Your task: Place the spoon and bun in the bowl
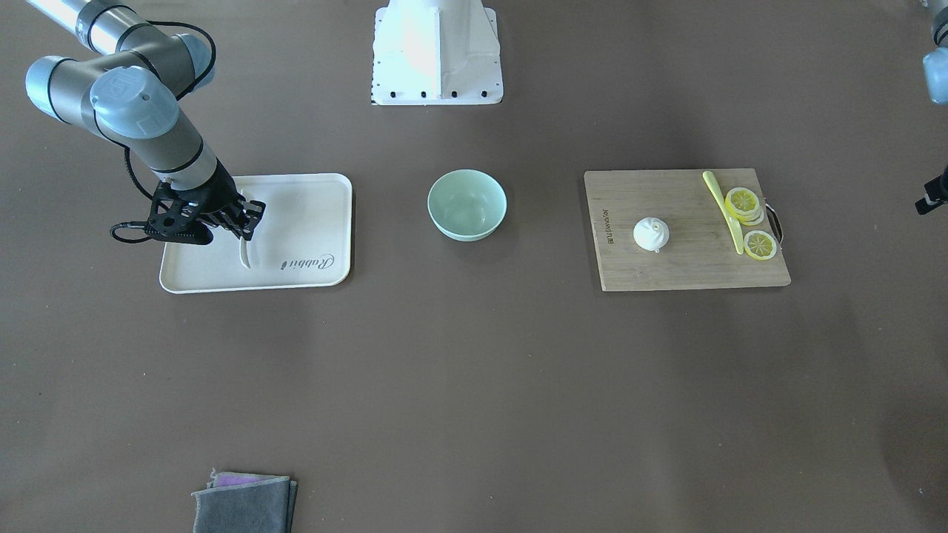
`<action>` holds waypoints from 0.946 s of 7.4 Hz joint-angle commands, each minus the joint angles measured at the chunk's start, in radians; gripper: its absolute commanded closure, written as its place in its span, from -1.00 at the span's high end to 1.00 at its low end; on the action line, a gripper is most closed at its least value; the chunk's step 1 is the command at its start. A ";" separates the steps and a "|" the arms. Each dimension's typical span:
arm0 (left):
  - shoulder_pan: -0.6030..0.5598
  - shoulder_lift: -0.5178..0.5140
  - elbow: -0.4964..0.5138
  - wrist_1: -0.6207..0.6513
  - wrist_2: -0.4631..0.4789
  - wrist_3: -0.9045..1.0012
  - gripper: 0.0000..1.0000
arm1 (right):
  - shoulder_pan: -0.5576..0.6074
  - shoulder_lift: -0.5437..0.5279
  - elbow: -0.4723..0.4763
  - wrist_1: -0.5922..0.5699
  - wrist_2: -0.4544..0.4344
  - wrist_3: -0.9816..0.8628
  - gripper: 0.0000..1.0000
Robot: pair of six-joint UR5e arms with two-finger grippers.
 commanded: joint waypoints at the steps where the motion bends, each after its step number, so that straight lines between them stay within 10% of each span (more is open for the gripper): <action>1: 0.087 -0.025 -0.054 0.003 -0.005 -0.162 0.95 | 0.006 0.172 0.017 -0.235 0.003 0.038 -1.00; 7: 0.485 -0.158 -0.146 -0.003 0.065 -0.698 0.95 | -0.176 0.505 0.022 -0.426 -0.127 0.633 -1.00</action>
